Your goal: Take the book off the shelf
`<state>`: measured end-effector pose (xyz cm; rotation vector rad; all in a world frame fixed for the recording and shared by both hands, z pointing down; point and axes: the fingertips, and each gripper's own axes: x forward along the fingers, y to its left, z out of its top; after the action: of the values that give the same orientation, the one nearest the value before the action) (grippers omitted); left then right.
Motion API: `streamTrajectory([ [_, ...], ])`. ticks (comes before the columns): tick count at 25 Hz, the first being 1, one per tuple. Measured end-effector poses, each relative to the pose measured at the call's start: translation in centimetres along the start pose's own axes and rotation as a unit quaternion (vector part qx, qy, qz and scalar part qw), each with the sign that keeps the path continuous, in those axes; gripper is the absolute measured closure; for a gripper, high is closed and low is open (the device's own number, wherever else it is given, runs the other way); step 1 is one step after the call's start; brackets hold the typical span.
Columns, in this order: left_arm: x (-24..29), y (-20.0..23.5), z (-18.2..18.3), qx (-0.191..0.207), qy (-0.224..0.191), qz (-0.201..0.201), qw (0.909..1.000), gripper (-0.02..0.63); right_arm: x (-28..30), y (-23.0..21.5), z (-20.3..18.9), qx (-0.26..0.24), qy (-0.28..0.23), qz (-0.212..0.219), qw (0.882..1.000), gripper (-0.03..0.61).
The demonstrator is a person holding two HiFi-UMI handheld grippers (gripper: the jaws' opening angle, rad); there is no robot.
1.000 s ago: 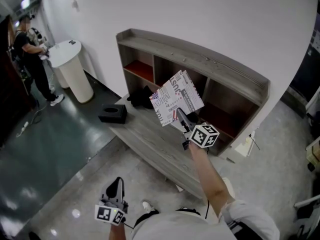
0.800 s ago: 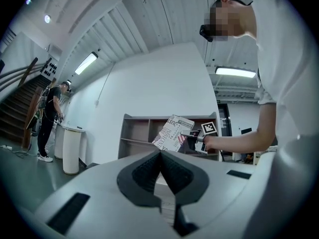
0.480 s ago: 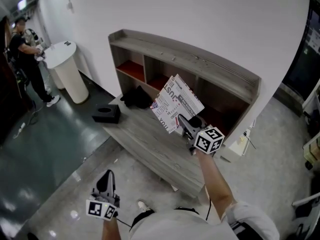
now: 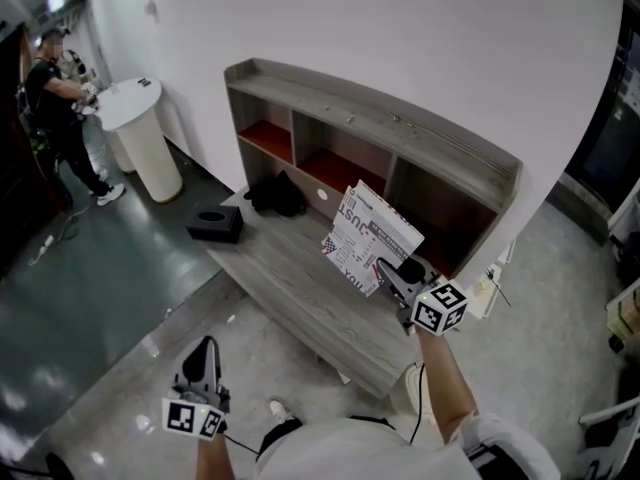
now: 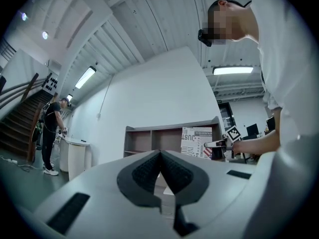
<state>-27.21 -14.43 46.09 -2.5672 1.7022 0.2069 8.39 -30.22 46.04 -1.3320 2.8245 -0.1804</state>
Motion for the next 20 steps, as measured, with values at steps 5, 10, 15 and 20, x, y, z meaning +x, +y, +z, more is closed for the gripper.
streamTrajectory([
  [5, -0.8, -0.3, -0.3, 0.004, 0.006, 0.014, 0.9999, 0.597, -3.8, -1.6, -1.8, -0.018, 0.03, -0.039, 0.999, 0.407],
  [10, -2.0, -0.2, -0.8, 0.011, 0.014, 0.035, 0.9992, 0.597, -7.4, -2.2, -3.5, -0.043, 0.052, -0.071, 0.995, 0.405],
  [15, -3.2, -0.5, -1.4, 0.018, 0.03, 0.049, 0.9982, 0.597, -11.9, -2.0, -4.2, -0.032, 0.054, -0.098, 0.993, 0.406],
  [20, -4.0, -1.6, -1.8, 0.034, 0.036, 0.066, 0.9966, 0.597, -15.5, -0.5, -4.8, -0.048, 0.071, -0.112, 0.99, 0.407],
])
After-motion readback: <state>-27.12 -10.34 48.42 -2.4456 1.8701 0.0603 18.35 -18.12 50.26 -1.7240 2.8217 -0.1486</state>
